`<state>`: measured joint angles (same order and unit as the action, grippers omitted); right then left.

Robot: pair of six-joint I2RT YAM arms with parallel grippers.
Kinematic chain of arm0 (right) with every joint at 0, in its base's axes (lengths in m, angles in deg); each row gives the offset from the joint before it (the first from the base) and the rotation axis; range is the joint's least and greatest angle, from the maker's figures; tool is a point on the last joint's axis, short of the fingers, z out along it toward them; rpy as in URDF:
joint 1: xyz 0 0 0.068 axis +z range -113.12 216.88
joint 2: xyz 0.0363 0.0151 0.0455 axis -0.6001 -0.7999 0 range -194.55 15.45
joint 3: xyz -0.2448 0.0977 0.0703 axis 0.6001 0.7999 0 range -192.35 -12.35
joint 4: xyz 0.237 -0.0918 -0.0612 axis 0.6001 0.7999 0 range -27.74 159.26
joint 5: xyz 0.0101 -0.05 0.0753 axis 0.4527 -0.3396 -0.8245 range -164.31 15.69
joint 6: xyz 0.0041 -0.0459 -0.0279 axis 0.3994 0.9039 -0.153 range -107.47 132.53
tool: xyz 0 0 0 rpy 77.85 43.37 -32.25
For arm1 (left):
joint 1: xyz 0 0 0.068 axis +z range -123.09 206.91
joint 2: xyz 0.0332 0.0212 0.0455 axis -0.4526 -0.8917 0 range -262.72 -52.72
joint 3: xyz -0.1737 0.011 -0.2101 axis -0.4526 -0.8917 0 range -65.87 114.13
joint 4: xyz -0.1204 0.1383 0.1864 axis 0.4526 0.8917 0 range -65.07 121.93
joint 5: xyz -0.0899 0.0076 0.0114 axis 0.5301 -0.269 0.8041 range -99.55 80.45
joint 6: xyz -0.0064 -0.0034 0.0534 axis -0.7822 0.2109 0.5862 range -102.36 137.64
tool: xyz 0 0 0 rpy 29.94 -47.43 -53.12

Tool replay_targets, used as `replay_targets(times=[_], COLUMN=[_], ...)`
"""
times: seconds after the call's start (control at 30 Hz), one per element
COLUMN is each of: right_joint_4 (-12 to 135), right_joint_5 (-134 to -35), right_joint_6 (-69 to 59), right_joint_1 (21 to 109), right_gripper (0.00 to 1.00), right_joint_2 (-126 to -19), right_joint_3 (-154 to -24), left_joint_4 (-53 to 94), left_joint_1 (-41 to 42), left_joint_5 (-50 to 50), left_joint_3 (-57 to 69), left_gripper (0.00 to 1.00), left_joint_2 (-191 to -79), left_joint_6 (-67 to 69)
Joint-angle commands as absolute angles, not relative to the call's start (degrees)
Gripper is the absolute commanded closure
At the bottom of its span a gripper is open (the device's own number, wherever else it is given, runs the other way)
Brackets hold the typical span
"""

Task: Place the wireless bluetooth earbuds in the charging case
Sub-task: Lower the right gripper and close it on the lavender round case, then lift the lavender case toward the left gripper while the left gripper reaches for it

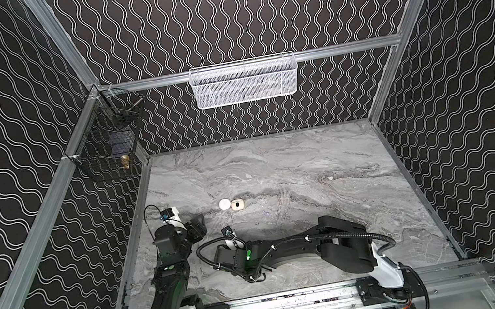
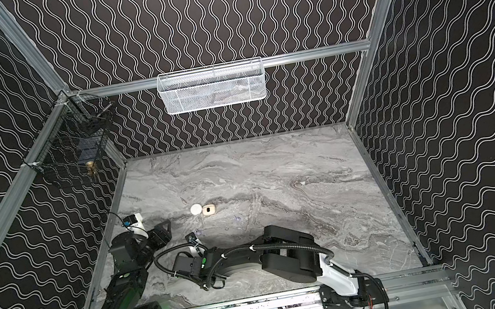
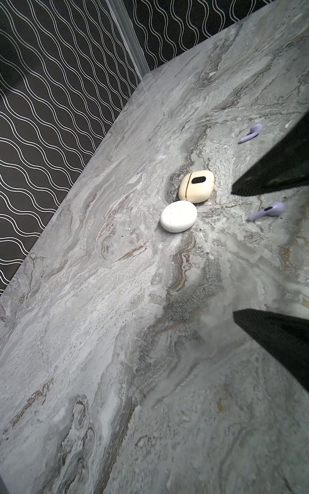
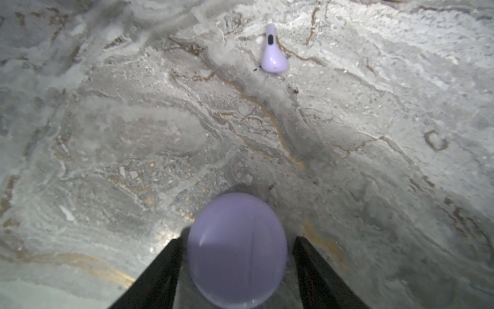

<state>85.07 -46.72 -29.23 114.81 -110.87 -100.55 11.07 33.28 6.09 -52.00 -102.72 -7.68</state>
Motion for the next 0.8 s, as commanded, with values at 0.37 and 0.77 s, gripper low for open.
replay_targets(times=[0.37,0.77], right_joint_4=[83.36,48.95], right_joint_5=[-50.61,-47.1], right_joint_6=[-27.23,5.88], right_joint_1=[114.53,103.19], right_gripper=[0.53,0.71], right_joint_2=[-109.74,-76.37], right_joint_3=[-95.92,-64.38], left_joint_4=[7.78,14.46], left_joint_1=[33.37,33.32], left_joint_5=[8.26,27.32], left_joint_3=[-52.69,-41.4], left_gripper=[0.3,0.39], left_joint_2=[-101.64,-98.33], left_joint_6=[-7.32,-9.75])
